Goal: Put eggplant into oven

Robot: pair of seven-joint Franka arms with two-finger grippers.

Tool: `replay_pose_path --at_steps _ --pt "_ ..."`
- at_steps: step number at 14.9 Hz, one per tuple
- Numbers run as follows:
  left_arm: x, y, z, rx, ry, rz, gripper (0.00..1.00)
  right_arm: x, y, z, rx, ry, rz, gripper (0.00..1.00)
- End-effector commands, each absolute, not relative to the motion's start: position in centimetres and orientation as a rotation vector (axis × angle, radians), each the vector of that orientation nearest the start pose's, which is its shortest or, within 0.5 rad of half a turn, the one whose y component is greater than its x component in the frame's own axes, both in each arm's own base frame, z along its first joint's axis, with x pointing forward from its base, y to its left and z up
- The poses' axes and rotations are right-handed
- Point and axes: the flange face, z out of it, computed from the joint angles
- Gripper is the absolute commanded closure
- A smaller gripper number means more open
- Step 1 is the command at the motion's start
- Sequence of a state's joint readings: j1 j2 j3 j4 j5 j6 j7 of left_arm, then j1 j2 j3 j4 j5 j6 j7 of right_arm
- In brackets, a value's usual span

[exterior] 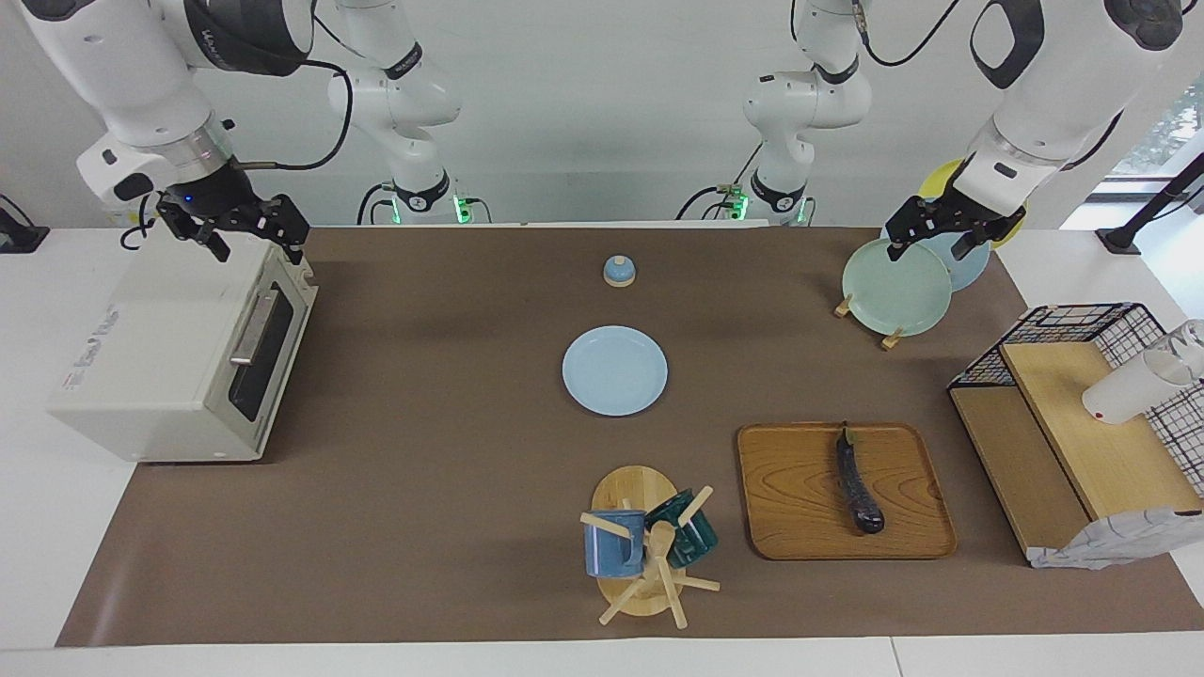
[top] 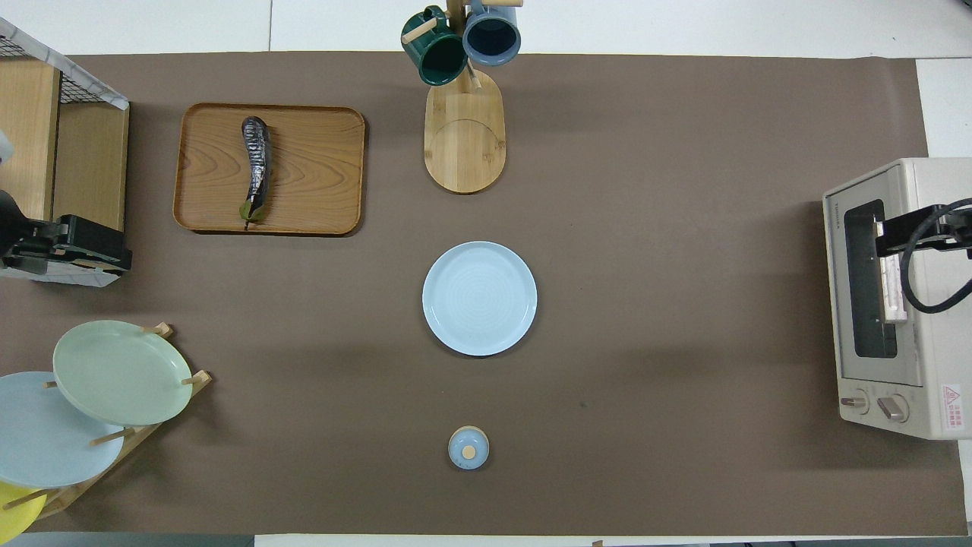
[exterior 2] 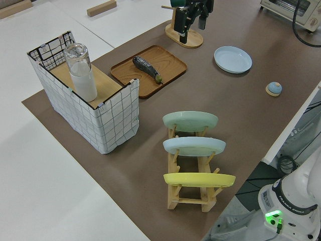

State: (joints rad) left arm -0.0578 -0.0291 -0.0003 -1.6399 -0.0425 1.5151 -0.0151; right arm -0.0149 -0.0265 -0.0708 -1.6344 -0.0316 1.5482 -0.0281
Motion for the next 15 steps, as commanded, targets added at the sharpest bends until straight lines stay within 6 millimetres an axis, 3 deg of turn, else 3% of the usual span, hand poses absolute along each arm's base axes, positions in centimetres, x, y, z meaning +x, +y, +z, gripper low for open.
replay_pose_path --at_steps 1,7,12,13,15 --pt "53.8 -3.1 60.8 -3.165 0.083 0.128 0.00 53.3 -5.0 60.8 -3.138 0.103 0.087 0.00" --pt "54.0 -3.2 60.8 -3.167 0.070 0.094 0.00 53.3 -4.9 60.8 -3.139 0.101 0.082 0.00" --pt "54.5 -3.7 60.7 -3.174 0.080 0.026 0.00 53.5 -3.6 60.6 -3.138 0.055 0.080 0.00" --pt "54.6 -3.7 60.7 -3.174 0.080 0.019 0.00 53.4 -3.5 60.3 -3.138 0.050 0.075 0.05" --pt "55.1 -4.2 60.2 -3.184 0.089 0.013 0.00 53.4 -3.3 59.3 -3.138 0.040 0.000 0.66"
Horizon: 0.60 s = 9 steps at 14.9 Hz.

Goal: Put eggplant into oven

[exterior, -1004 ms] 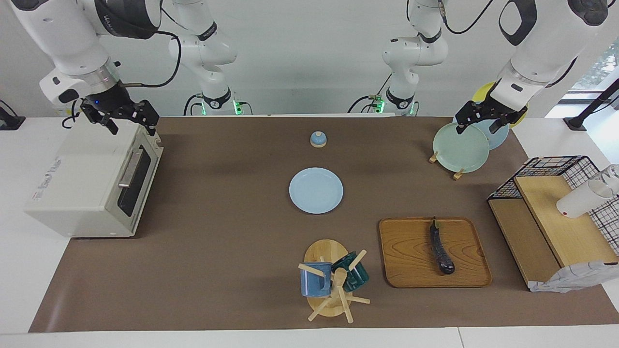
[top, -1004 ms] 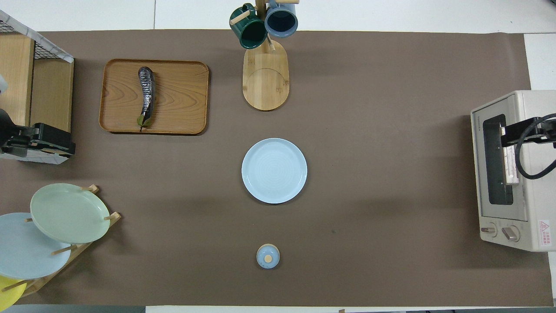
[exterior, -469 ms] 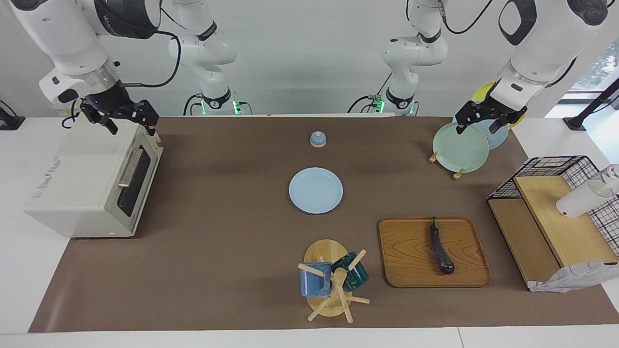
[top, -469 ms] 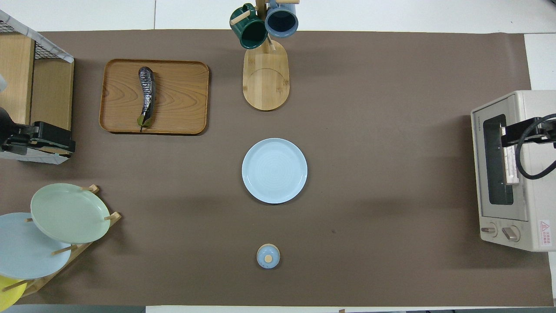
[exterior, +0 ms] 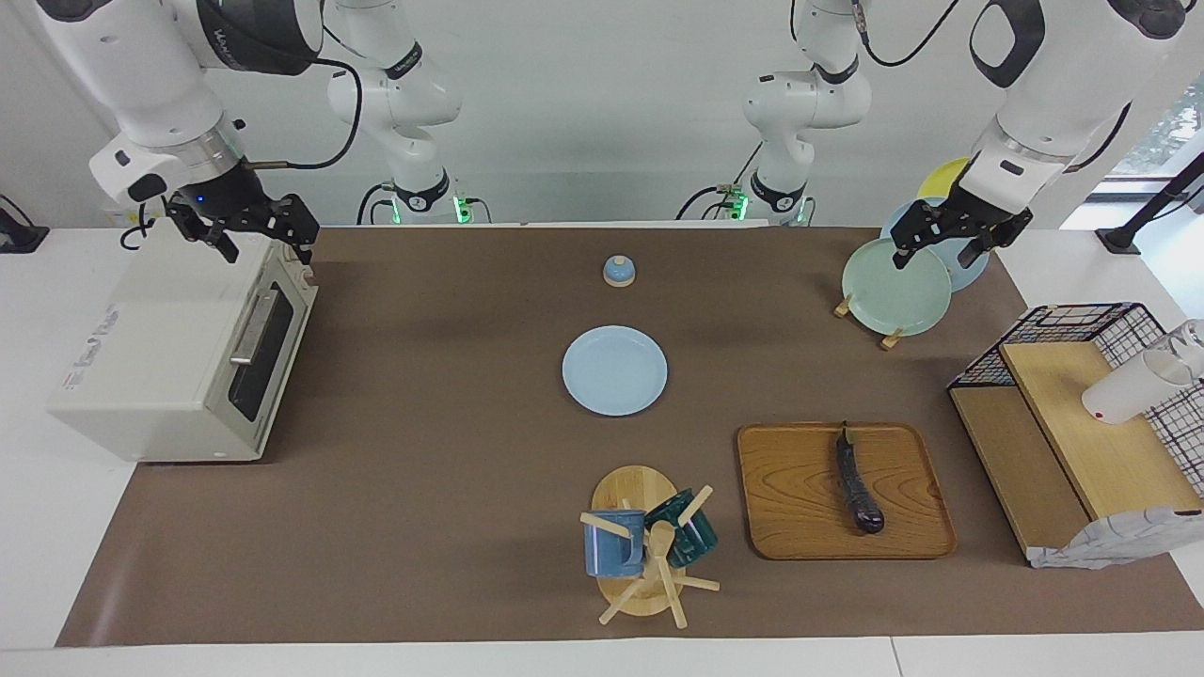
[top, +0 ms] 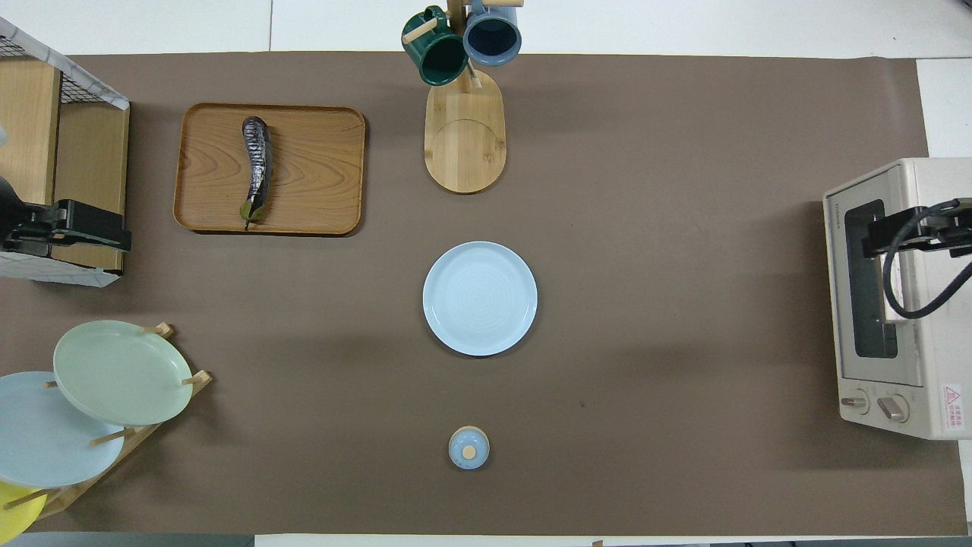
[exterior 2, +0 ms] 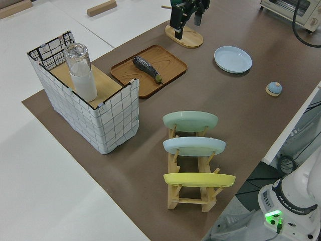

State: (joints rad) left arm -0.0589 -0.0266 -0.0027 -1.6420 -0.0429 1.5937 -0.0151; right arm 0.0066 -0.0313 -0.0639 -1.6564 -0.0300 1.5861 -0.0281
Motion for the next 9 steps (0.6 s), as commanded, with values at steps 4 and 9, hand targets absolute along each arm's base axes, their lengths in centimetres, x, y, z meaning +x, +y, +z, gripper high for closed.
replay_pose_path --at_steps 4,9 --pt "58.2 -4.7 56.4 -3.200 0.096 -0.009 0.00 52.8 -3.4 56.6 -3.157 0.034 -0.081 1.00" --pt "62.9 -5.6 48.2 -3.198 0.103 0.036 0.00 54.3 -5.4 51.5 -3.265 0.129 0.057 1.00"
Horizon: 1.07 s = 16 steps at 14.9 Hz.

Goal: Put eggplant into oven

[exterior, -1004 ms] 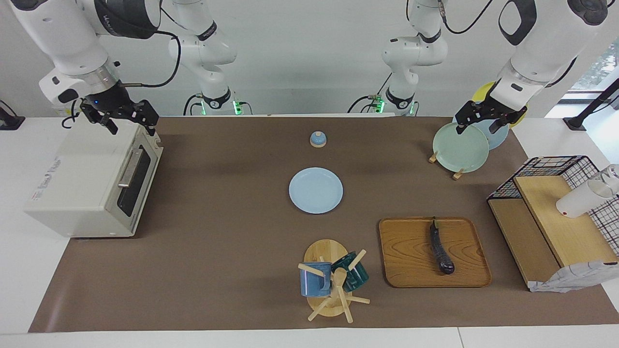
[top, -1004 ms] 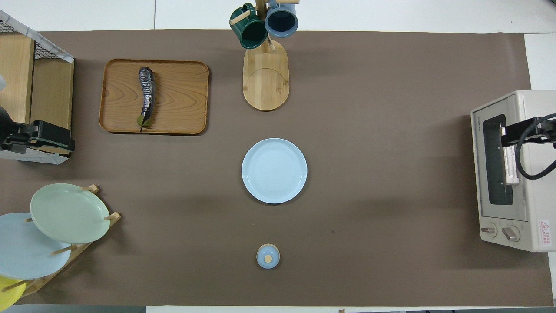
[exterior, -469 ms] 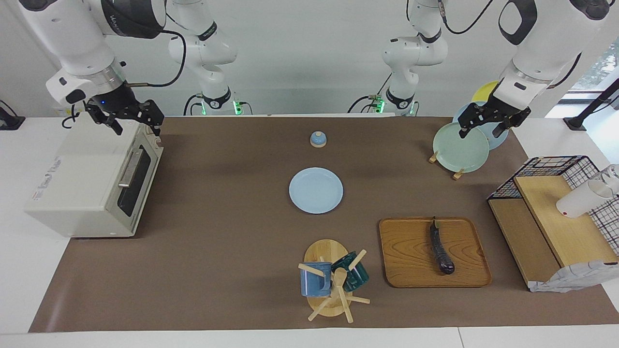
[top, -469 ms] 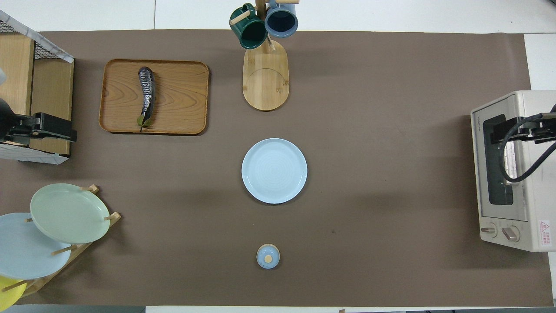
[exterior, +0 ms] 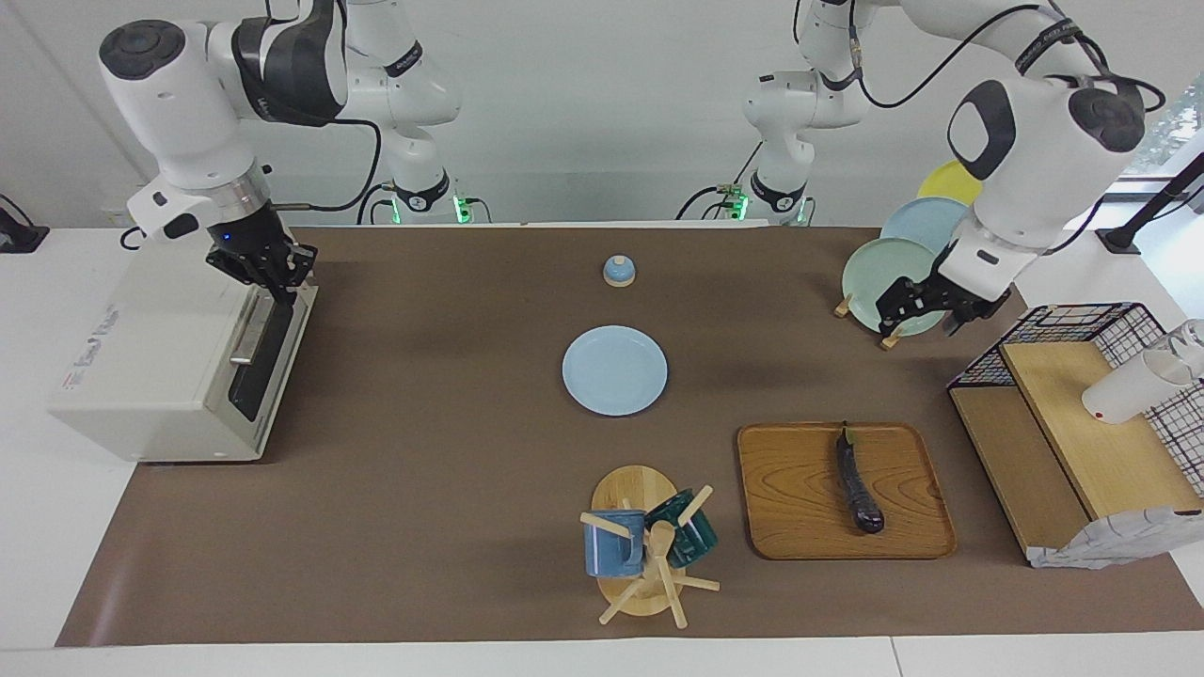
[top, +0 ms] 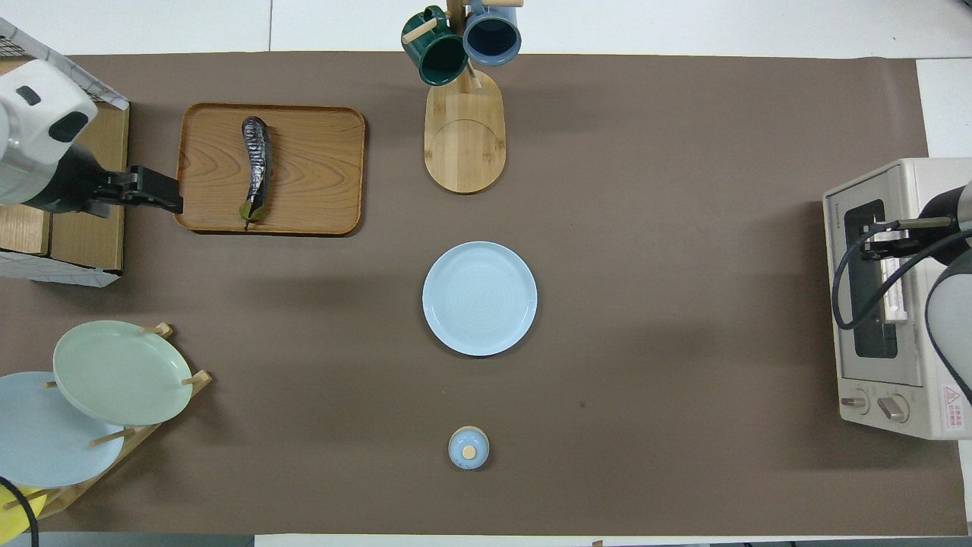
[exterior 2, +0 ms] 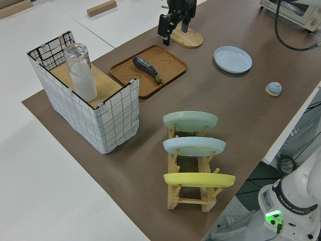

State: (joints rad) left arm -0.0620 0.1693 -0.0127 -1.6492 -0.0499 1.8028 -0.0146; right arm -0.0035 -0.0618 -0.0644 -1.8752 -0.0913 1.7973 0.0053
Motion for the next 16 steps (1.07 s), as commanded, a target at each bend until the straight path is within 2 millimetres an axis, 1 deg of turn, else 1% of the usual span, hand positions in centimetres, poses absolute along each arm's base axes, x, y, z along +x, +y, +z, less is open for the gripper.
replay_pose_path --at_steps 1,2,3,4,6,7,9,11,12,14,16 --pt "63.6 -5.7 46.5 -3.207 0.099 0.044 0.00 54.2 -5.7 50.9 -3.302 0.114 0.076 1.00" --pt "64.2 -6.2 45.4 -3.211 0.106 0.025 0.00 54.2 -6.1 50.5 -3.330 0.106 0.081 1.00" --pt "64.7 -6.3 44.0 -3.210 0.126 0.036 0.00 54.0 -7.0 49.7 -3.329 0.134 0.081 1.00" --pt "65.7 -6.6 42.8 -3.211 0.156 0.036 0.00 53.7 -8.0 48.8 -3.325 0.166 0.091 1.00" --pt "67.2 -7.1 40.7 -3.214 0.172 0.046 0.00 53.3 -8.6 47.1 -3.324 0.169 0.098 1.00" --pt "67.8 -7.4 39.1 -3.218 0.174 0.051 0.00 53.2 -8.7 47.0 -3.334 0.148 0.111 1.00" --pt "68.8 -8.2 36.7 -3.217 0.191 -0.002 0.00 53.0 -8.9 46.7 -3.355 0.120 0.138 1.00" --pt "69.2 -9.7 34.6 -3.208 0.255 -0.035 0.00 52.8 -8.8 46.6 -3.357 0.110 0.142 1.00" --pt "69.4 -9.8 33.7 -3.201 0.301 -0.036 0.00 52.7 -8.8 46.3 -3.355 0.105 0.144 1.00" --pt "69.4 -9.7 33.0 -3.187 0.403 -0.075 0.00 52.3 -8.6 45.4 -3.340 0.112 0.154 1.00" --pt "69.0 -9.8 31.8 -3.165 0.476 -0.079 0.00 51.9 -8.2 43.8 -3.319 0.115 0.153 1.00"
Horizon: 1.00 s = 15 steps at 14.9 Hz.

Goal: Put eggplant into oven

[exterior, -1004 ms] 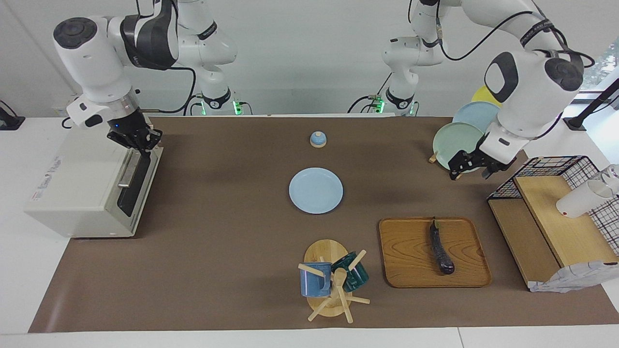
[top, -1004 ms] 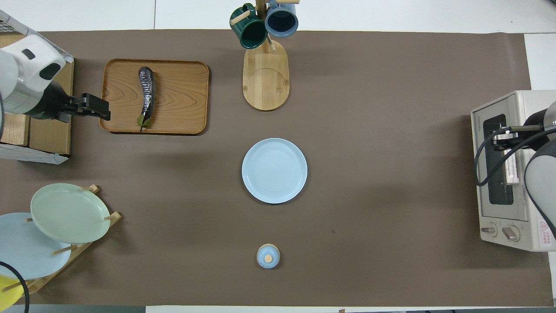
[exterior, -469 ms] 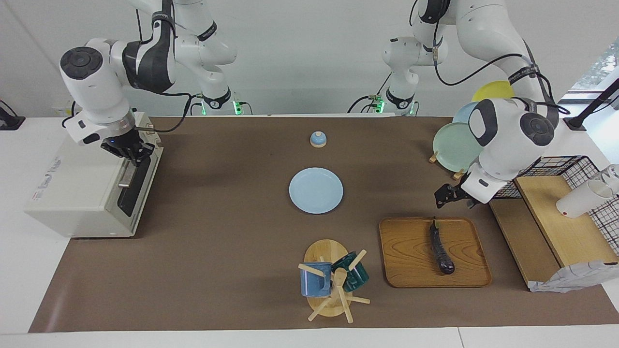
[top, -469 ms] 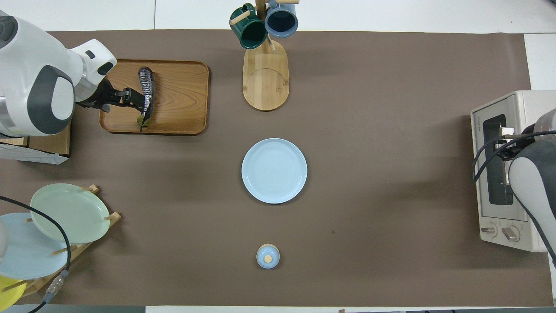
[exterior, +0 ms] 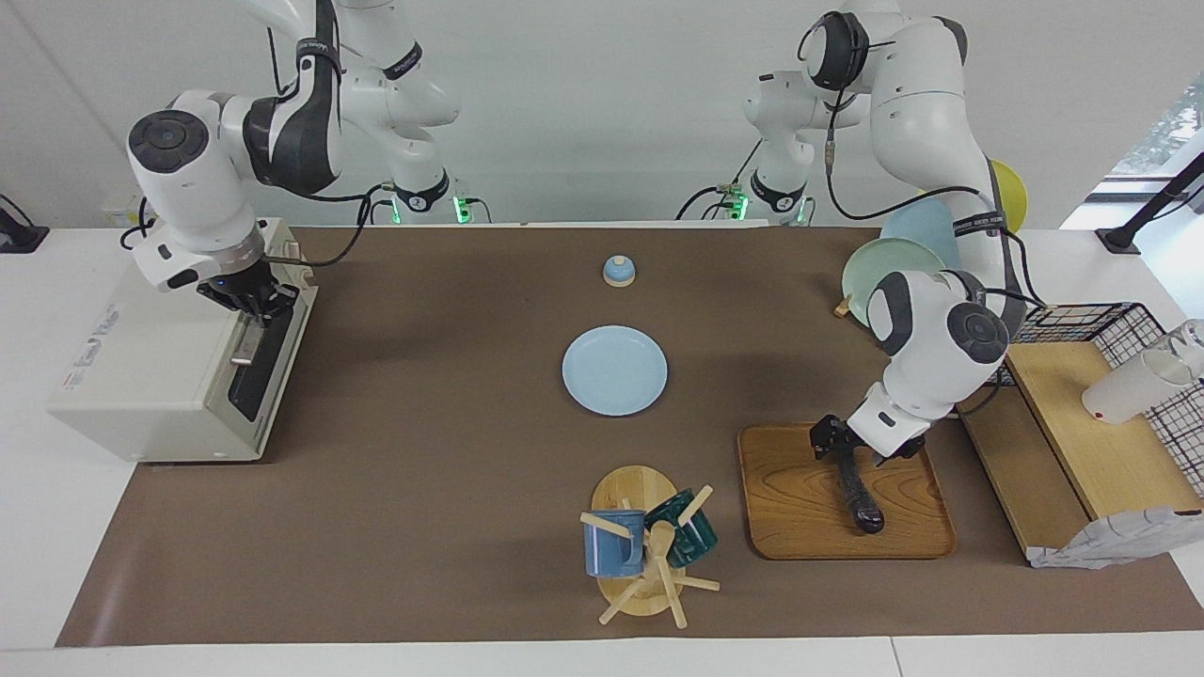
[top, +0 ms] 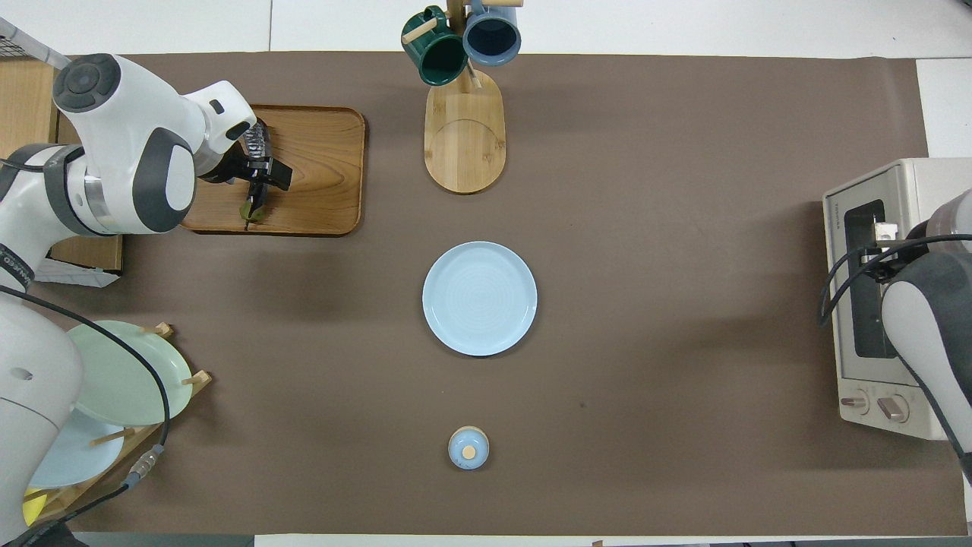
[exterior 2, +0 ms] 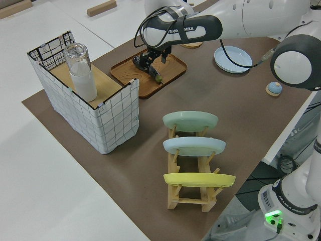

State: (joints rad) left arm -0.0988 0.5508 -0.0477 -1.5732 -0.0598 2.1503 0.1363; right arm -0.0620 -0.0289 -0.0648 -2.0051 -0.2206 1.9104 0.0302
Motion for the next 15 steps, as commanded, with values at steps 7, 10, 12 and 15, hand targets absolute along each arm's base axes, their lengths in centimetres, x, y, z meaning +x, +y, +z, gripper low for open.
replay_pose_path --at_steps 7,10,12,15 --pt "68.3 -9.7 30.5 -3.160 0.477 -0.076 0.72 52.9 -4.8 39.9 -3.241 0.073 0.041 1.00" --pt "68.8 -9.5 32.2 -3.171 0.467 -0.035 1.00 53.6 -3.7 37.7 -3.191 0.091 0.004 1.00" --pt "68.4 -9.8 33.7 -3.186 0.403 -0.049 1.00 53.6 -1.8 36.4 -3.188 0.038 -0.056 1.00" --pt "66.7 -10.4 38.9 -3.257 0.145 -0.060 1.00 53.9 -2.1 34.1 -3.187 0.042 -0.063 1.00"
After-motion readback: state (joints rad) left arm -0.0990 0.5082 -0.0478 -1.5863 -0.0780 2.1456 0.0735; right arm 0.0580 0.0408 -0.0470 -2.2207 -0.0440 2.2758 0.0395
